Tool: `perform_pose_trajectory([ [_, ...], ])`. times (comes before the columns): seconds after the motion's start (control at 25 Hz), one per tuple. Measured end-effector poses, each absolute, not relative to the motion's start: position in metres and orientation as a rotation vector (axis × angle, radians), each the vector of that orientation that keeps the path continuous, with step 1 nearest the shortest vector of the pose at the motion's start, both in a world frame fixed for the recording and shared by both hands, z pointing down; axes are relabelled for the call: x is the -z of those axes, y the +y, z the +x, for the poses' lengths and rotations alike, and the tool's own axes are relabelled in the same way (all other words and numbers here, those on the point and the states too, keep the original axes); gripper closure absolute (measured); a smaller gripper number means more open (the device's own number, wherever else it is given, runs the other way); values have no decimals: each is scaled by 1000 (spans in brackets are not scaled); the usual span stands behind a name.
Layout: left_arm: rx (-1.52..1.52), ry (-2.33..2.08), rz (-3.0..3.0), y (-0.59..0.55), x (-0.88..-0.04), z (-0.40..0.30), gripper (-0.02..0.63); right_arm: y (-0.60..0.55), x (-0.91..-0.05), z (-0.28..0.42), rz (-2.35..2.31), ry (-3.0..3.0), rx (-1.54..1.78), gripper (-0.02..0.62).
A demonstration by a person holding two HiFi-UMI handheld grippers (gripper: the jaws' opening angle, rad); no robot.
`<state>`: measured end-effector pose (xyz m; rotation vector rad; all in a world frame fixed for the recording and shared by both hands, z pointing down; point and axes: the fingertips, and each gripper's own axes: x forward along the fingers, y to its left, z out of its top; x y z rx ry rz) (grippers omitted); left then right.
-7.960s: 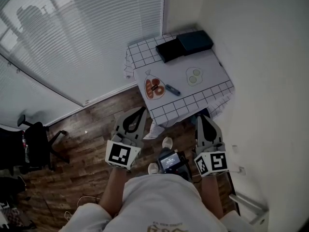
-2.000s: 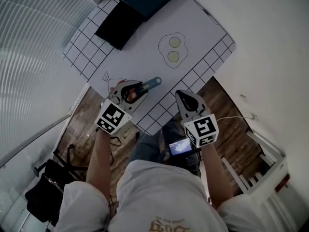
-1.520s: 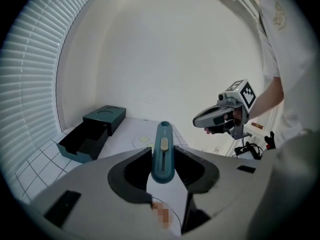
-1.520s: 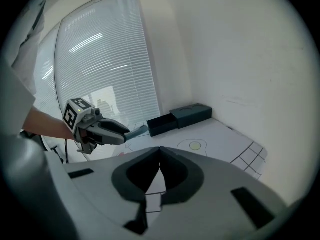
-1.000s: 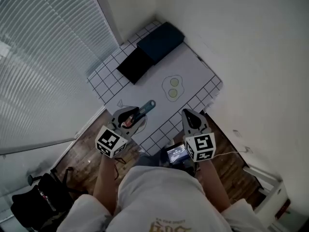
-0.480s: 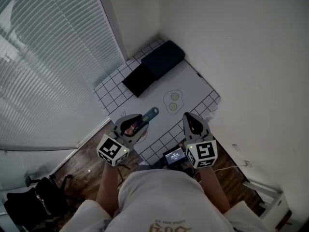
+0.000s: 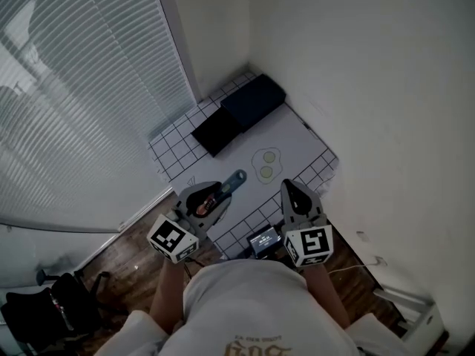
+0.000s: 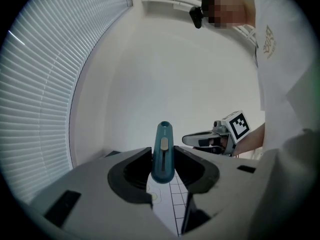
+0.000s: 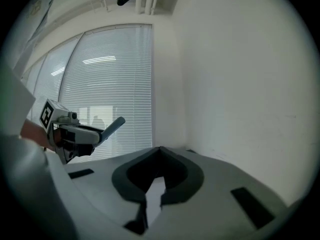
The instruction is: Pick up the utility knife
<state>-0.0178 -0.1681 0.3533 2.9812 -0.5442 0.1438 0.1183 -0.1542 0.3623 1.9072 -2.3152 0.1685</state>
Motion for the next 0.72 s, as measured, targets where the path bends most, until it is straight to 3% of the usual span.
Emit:
perform_pose_trajectory([
  [0.72, -107, -569, 2959, -176, -356, -24, 462, -169, -362, 118, 1901, -2314, -163, 589],
])
